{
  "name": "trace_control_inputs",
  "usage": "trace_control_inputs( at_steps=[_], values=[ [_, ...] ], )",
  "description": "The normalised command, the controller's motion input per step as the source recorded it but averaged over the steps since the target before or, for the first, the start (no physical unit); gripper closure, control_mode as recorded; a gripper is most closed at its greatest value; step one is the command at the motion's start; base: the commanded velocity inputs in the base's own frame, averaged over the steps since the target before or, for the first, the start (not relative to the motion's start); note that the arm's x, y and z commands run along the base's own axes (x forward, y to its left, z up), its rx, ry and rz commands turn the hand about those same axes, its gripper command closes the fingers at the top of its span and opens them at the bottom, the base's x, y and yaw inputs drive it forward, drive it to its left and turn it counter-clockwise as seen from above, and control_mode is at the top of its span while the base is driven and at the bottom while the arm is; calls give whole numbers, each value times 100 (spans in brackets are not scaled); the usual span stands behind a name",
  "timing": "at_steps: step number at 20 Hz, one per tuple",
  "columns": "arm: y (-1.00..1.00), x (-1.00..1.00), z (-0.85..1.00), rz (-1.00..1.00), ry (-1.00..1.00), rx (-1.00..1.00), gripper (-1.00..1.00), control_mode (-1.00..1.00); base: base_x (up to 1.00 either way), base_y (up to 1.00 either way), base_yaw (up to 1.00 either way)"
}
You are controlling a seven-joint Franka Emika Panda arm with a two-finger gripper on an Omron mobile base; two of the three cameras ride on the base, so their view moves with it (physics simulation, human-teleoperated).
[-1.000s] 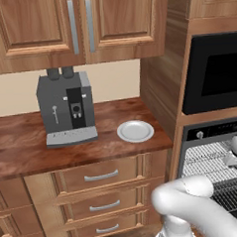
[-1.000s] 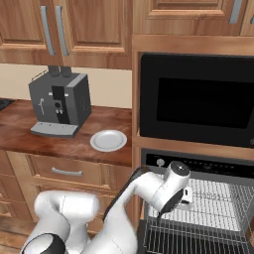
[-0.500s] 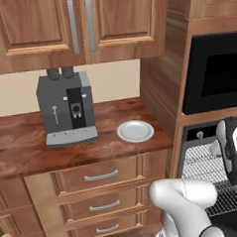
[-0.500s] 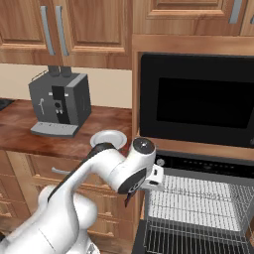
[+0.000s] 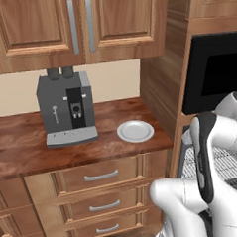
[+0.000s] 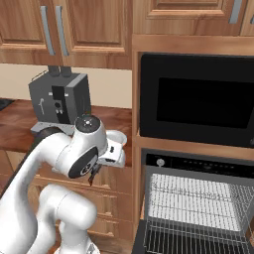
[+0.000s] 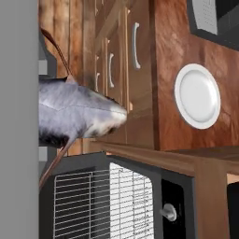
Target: Take the fish from the oven and place it on the plate on the counter.
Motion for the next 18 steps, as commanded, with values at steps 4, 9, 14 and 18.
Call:
trace_control_inputs(
  at_steps=[4,9,14,18],
  values=[
    [100,22,56,0,-9,0,100,-100,0,0,0],
    [86,74,7,0,-3,0,100,-100,0,0,0],
    [47,100,-3,-3,0,-2,100,-100,0,0,0],
    [20,100,-30,-4,1,-3,100,-100,0,0,0]
  ],
)
